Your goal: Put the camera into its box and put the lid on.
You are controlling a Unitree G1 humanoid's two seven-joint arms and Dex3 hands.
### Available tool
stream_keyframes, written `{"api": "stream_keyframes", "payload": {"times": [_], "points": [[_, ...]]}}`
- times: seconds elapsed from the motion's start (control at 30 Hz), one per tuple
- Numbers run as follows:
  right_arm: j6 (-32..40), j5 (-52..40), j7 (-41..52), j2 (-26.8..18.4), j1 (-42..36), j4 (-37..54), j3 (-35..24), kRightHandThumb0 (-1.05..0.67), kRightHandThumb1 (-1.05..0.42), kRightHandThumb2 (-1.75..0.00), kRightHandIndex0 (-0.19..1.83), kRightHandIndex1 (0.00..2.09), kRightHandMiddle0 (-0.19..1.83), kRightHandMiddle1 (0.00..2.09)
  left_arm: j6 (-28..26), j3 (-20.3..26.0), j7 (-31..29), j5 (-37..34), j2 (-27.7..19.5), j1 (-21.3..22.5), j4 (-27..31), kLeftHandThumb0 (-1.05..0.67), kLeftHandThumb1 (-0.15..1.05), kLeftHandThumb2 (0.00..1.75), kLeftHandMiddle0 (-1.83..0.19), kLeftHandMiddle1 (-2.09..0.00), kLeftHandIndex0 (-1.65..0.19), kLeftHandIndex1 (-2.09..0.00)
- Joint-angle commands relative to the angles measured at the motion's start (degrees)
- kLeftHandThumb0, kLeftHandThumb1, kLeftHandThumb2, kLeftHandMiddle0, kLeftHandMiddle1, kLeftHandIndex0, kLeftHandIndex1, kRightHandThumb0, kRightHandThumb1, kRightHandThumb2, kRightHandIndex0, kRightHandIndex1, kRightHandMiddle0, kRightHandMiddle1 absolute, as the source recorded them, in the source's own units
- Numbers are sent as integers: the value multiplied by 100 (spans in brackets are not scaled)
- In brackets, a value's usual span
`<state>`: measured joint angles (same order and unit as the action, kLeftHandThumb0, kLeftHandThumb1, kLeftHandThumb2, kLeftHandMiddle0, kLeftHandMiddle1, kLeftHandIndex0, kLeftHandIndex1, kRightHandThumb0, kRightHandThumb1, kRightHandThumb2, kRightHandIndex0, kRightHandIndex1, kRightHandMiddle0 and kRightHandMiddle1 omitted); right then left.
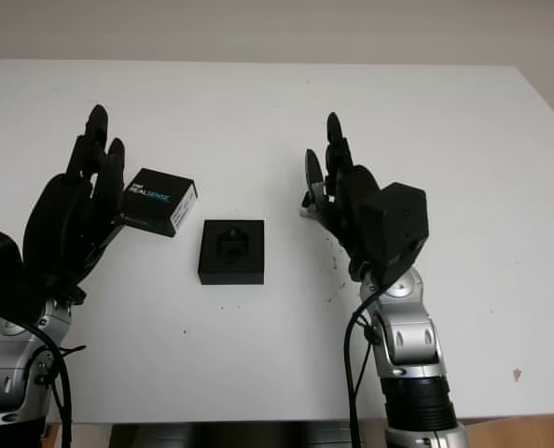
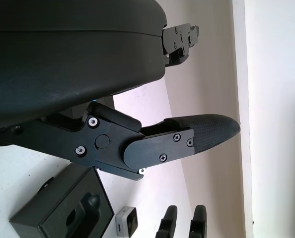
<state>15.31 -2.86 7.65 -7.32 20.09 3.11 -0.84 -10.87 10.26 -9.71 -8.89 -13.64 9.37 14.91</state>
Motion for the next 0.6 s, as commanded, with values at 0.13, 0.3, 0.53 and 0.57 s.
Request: {"api": "stream_keyframes", "payload": {"times": [0.13, 0.3, 0.53, 0.57], "points": [[12, 27, -15, -11, 71, -20, 20, -79, -105, -67, -19, 0, -19, 0, 54, 19, -9, 23, -59, 7, 16, -76, 105, 63, 19, 0, 19, 0], [120, 70, -109, -38, 148, 25, -21, -79, -105, -55, -18, 2, -16, 3, 27, 15, 12, 31, -66, 17, 15, -76, 105, 63, 19, 0, 19, 0], [-515, 838, -8, -905, 650, -231, -3, -64, -95, -6, 17, 18, 21, 24, 68, 4, 9, 64, -70, 18, -30, -76, 105, 63, 19, 0, 19, 0], [-639, 1073, -33, -1083, 762, -344, 58, -62, -93, -5, 22, 20, 20, 33, 70, 8, 5, 59, -66, 23, -46, -76, 105, 63, 19, 0, 19, 0]]}}
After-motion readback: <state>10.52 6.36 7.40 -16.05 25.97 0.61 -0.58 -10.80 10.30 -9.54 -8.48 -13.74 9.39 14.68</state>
